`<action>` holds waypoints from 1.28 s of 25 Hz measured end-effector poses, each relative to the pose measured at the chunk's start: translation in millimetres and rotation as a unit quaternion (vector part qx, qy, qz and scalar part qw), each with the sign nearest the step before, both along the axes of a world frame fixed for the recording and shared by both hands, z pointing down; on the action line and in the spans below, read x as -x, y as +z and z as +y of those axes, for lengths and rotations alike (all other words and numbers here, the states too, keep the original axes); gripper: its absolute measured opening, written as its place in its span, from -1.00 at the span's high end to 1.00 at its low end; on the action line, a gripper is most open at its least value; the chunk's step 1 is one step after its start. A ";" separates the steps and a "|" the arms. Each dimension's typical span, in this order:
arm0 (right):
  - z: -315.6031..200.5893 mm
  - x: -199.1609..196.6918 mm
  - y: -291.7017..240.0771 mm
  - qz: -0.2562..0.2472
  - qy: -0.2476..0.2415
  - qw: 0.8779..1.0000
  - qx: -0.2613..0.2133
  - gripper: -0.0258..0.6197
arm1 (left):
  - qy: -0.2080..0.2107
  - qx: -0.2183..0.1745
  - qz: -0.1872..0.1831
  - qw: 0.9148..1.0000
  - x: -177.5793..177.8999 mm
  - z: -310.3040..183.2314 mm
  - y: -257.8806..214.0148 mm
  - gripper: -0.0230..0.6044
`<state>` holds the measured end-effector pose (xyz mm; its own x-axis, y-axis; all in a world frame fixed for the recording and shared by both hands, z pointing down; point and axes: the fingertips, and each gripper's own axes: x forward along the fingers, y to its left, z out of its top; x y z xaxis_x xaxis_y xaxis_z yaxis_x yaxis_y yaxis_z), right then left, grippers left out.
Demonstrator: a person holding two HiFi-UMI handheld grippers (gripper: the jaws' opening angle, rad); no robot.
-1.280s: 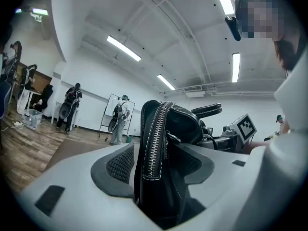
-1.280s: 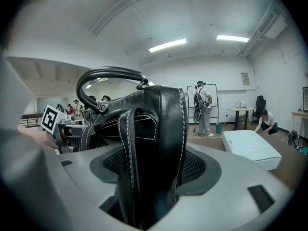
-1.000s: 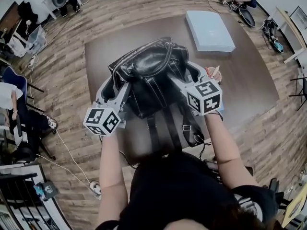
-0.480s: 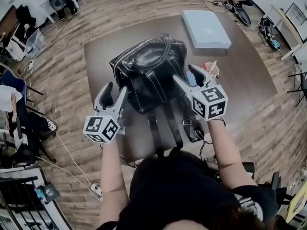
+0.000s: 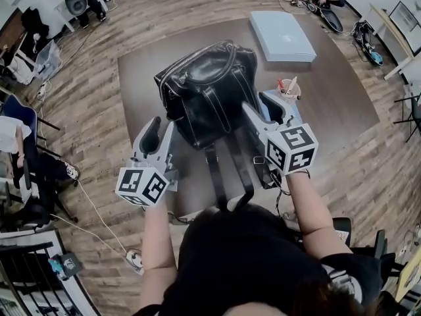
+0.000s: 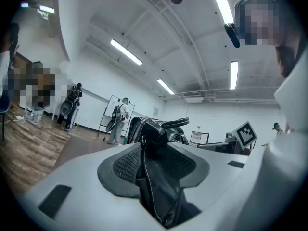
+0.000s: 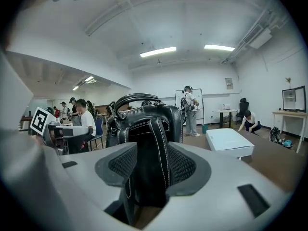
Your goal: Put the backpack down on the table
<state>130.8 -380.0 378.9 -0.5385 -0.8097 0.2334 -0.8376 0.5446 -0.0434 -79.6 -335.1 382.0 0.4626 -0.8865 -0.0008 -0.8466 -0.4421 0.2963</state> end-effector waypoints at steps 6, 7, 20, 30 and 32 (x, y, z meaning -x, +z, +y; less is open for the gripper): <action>15.3 5.4 -3.4 -0.015 0.004 1.000 -0.003 0.43 | -0.013 -0.005 0.022 1.000 6.5 16.2 -10.2 0.59; 17.9 6.5 -4.1 -0.017 0.005 1.000 -0.007 0.48 | -0.013 -0.006 0.020 1.000 6.1 18.3 -11.0 0.61; 32.5 14.3 -3.5 -0.018 0.012 1.000 -0.015 0.86 | -0.041 0.016 -0.022 0.999 2.8 27.4 -8.1 0.73; 30.8 12.3 7.3 -0.020 0.008 1.000 0.008 0.86 | -0.059 0.033 -0.038 0.997 0.2 28.3 -2.3 0.75; 30.6 11.1 8.7 -0.022 0.008 1.000 0.012 0.87 | -0.058 0.037 -0.038 0.997 -2.3 28.1 0.0 0.75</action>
<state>119.7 -349.5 387.6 -0.5348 -0.8131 0.2297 -0.8437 0.5288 -0.0925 -77.3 -307.0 381.9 0.3540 -0.9301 0.0978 -0.9120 -0.3201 0.2566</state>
